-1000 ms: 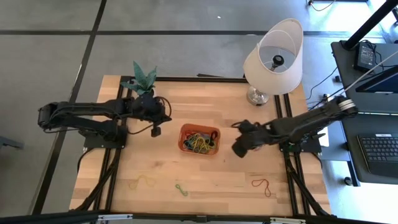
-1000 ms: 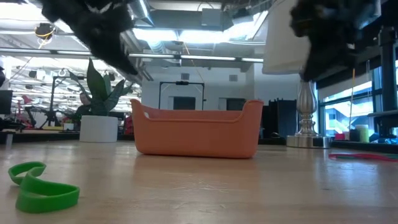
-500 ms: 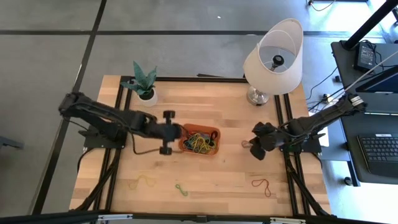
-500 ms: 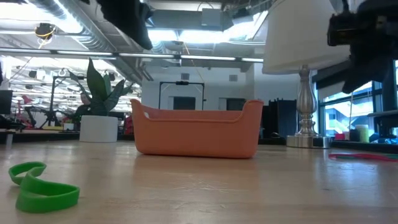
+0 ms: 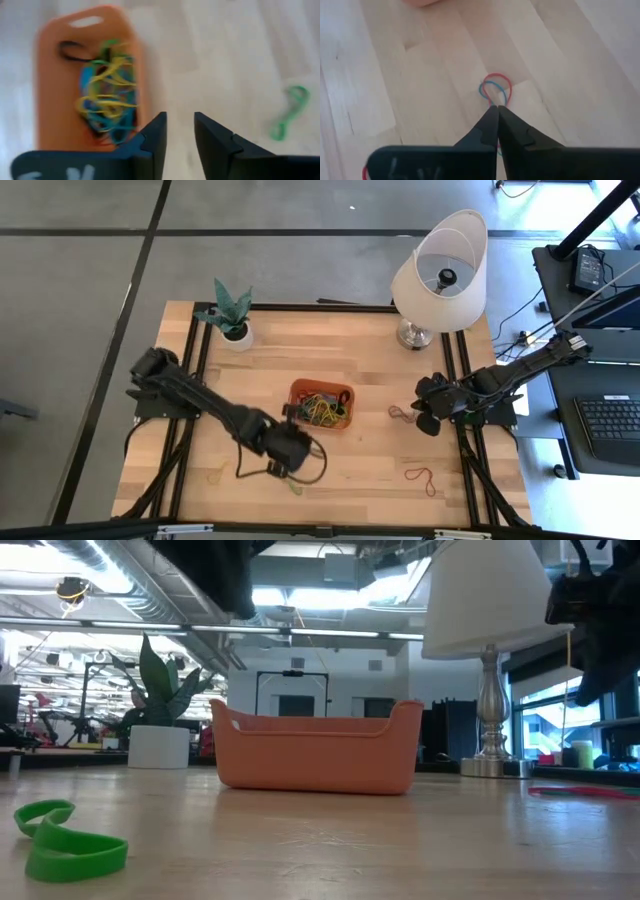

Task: Pick and place rubber bands into bin
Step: Put the green rubber band into the orange bin

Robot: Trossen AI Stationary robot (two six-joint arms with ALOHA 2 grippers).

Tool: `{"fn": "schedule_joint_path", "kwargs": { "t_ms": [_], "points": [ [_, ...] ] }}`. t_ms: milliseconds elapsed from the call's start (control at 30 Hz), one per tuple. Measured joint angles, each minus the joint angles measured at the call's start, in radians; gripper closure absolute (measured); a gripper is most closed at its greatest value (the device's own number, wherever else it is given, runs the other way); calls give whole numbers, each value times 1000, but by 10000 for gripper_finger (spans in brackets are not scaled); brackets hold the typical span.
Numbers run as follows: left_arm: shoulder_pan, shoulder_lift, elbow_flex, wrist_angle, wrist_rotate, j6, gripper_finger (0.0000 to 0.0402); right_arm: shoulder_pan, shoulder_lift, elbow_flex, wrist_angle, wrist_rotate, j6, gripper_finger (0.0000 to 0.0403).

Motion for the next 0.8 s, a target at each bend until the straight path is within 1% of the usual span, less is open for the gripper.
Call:
{"fn": "schedule_joint_path", "kwargs": {
  "t_ms": [100, 200, 267, 333, 600, 800],
  "points": [
    [-30, 58, 22, -3, 59, 0, 288, 0, -17, 0, -18, -1, -23, 391],
    [-55, 105, 25, -2, 153, -11, 269, 0, -27, 0, -24, -2, -49, 397],
    [-69, 137, 25, 0, 210, -16, 258, 0, -30, 0, -23, -1, -56, 399],
    [-83, 170, 25, 3, 246, -19, 251, 0, -29, 0, -26, -2, -57, 399],
    [-103, 277, 25, 17, 307, -18, 245, 0, -29, 0, -30, -1, -66, 392],
    [-104, 338, 28, 50, 340, -4, 255, 0, -29, 0, -30, 1, -79, 397]
  ]
}}
